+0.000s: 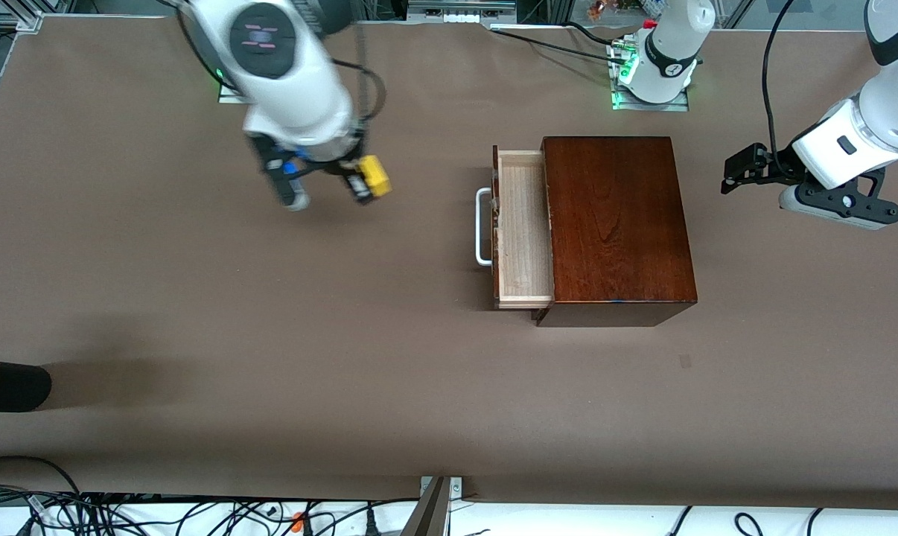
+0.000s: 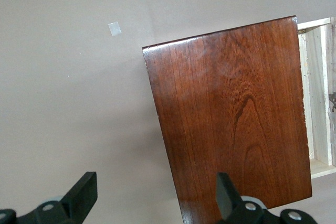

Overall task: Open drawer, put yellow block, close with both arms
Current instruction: 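Carry the yellow cube with the right gripper into the open drawer, then open the right gripper and lift it away from the drawer, then move the left gripper to the drawer front while the right gripper retracts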

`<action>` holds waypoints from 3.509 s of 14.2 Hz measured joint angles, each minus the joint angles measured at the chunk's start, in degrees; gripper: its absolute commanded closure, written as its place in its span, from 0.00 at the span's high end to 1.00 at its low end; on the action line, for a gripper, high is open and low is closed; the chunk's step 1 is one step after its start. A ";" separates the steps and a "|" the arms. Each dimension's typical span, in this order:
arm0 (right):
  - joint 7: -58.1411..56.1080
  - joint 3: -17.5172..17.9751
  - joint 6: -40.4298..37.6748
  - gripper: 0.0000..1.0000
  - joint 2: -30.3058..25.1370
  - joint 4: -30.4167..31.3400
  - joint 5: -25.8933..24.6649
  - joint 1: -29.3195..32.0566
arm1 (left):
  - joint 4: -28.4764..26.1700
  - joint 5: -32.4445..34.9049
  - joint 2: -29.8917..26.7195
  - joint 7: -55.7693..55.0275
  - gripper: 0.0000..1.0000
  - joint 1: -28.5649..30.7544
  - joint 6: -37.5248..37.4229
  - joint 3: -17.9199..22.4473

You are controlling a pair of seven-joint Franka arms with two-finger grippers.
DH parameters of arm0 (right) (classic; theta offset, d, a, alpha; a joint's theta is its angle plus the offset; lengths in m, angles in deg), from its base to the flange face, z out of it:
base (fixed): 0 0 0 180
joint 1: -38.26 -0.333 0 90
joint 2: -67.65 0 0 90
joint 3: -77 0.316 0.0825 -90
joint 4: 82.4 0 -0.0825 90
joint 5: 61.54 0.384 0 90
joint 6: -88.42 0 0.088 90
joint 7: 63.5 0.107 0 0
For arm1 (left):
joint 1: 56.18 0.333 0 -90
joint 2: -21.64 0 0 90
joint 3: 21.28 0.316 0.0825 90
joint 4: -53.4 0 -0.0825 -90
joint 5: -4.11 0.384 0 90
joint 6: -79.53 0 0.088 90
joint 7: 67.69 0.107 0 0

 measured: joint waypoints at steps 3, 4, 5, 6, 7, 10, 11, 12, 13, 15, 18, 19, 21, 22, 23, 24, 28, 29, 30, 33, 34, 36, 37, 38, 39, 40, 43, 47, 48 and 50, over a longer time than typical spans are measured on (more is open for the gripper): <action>15.22 -0.04 2.78 0.00 7.60 -8.03 -0.02 -7.11 | 0.00 0.00 0.00 0.00 1.00 -0.04 0.00 0.00; 18.83 -0.09 3.86 0.00 9.83 -10.25 -0.05 -9.08 | 0.00 0.00 0.00 0.00 1.00 -0.04 -0.01 0.00; 21.66 -0.18 4.98 0.00 11.78 -12.03 -0.06 -10.83 | 0.00 0.00 0.00 0.00 1.00 -0.05 -0.01 0.00; 23.91 -0.29 6.25 0.00 13.41 -13.27 -0.10 -12.29 | 0.00 0.00 0.00 0.00 1.00 -0.06 -0.05 0.00; 25.80 -0.35 7.74 0.00 14.83 -14.05 -0.12 -13.45 | 0.00 0.00 0.00 0.00 1.00 -0.06 -0.17 0.01; 28.34 -0.50 11.22 0.00 17.95 -14.82 -0.14 -15.43 | 0.00 0.00 0.00 0.00 1.00 -0.05 -0.62 0.04; 28.67 -0.67 12.13 0.00 18.88 -14.88 -0.22 -15.92 | 0.00 0.00 0.00 0.00 1.00 -0.06 -0.69 0.03; 28.88 -1.19 12.91 0.00 19.79 -14.95 -0.31 -16.48 | 0.00 0.00 0.00 0.00 1.00 -0.05 -0.75 0.04; 28.93 -1.86 13.79 0.00 20.76 -15.00 -0.32 -17.04 | 0.00 0.00 0.00 0.00 1.00 -0.05 -0.78 0.04; 28.94 -3.20 15.79 0.00 22.83 -15.04 -0.33 -18.16 | 0.00 0.00 0.00 0.00 1.00 -0.06 -0.83 0.03; 29.48 -4.25 18.55 0.00 25.18 -15.09 -0.33 -19.46 | 0.00 0.00 0.00 0.00 1.00 -0.07 -0.89 0.01; 29.64 -4.29 19.20 0.00 25.67 -15.11 -0.34 -19.64 | 0.00 0.00 0.00 0.00 1.00 -0.09 -0.90 0.01; 29.92 -4.80 20.30 0.44 26.56 -15.13 -0.52 -20.25 | 0.00 0.00 0.00 0.00 1.00 -0.19 -0.95 0.00; 30.35 -5.55 21.04 0.99 27.05 -15.12 -0.55 -20.89 | 0.00 0.00 0.00 0.00 1.00 -0.27 -0.98 0.00; 30.83 -6.33 21.56 1.00 27.45 -15.13 -0.57 -21.51 | 0.01 0.00 -0.01 0.00 1.00 -0.33 -1.01 0.00; 31.14 -6.73 21.68 1.00 27.57 -15.16 -0.58 -21.86 | 0.01 0.00 -0.01 0.00 1.00 -0.35 -1.09 0.00; 31.73 -7.33 17.79 1.00 27.21 -18.12 -0.55 -22.01 | 0.01 0.00 -0.01 0.00 1.00 -0.35 -1.17 0.02; 31.94 -7.46 15.16 1.00 26.56 -20.13 -0.34 -21.65 | 0.02 0.00 -0.01 0.00 1.00 -0.35 -1.18 0.02; 32.01 -7.60 12.17 1.00 25.49 -22.33 0.18 -20.86 | 0.02 0.00 -0.01 0.00 1.00 -0.36 -1.19 0.02; 26.77 -7.89 3.65 1.00 19.17 -25.78 3.12 -14.96 | 0.19 0.00 -0.03 0.00 1.00 -0.43 -1.69 0.01; 21.45 -7.96 0.01 1.00 16.91 -25.83 3.65 -12.52 | 0.40 0.00 -0.07 0.00 1.00 -0.48 -2.80 0.00; 8.88 -8.12 -7.57 1.00 13.74 -25.75 4.01 -8.17 | 0.83 -0.29 -0.19 0.01 1.00 -0.77 -5.68 -0.17; 1.75 -8.54 -11.01 1.00 12.63 -25.44 4.01 -6.23 | 0.87 -1.17 -0.20 0.08 1.00 -1.11 -6.36 -0.42; -5.68 -9.69 -13.55 1.00 11.60 -24.83 3.99 -4.67 | 0.86 -2.05 -0.11 0.20 1.00 -1.61 -6.66 -1.07; -13.59 -11.93 -15.31 1.00 10.25 -23.51 3.99 -3.47 | 0.84 -2.88 0.12 0.28 1.00 -2.45 -6.71 -2.04; -21.75 -14.98 -16.09 1.00 8.45 -21.41 4.02 -2.72 | 0.83 -3.94 0.64 0.28 1.00 -3.49 -6.63 -3.35; -45.96 -24.56 -16.09 1.00 0.88 -11.65 4.05 -1.86 | 1.67 -6.77 4.60 6.59 1.00 -6.24 -3.21 -6.75; -72.58 -33.24 -12.82 1.00 -7.65 -0.41 3.26 -1.30 | 2.85 -9.78 11.25 22.12 1.00 -7.41 7.82 -12.59; -77.48 -34.03 -11.49 1.00 -9.20 1.84 2.35 -0.42 | 2.91 -9.80 12.83 25.67 1.00 -7.80 11.00 -14.60; -86.94 -33.49 -8.06 1.00 -12.28 6.45 0.09 3.02 | 2.98 -9.81 16.42 32.04 1.00 -9.57 17.23 -18.29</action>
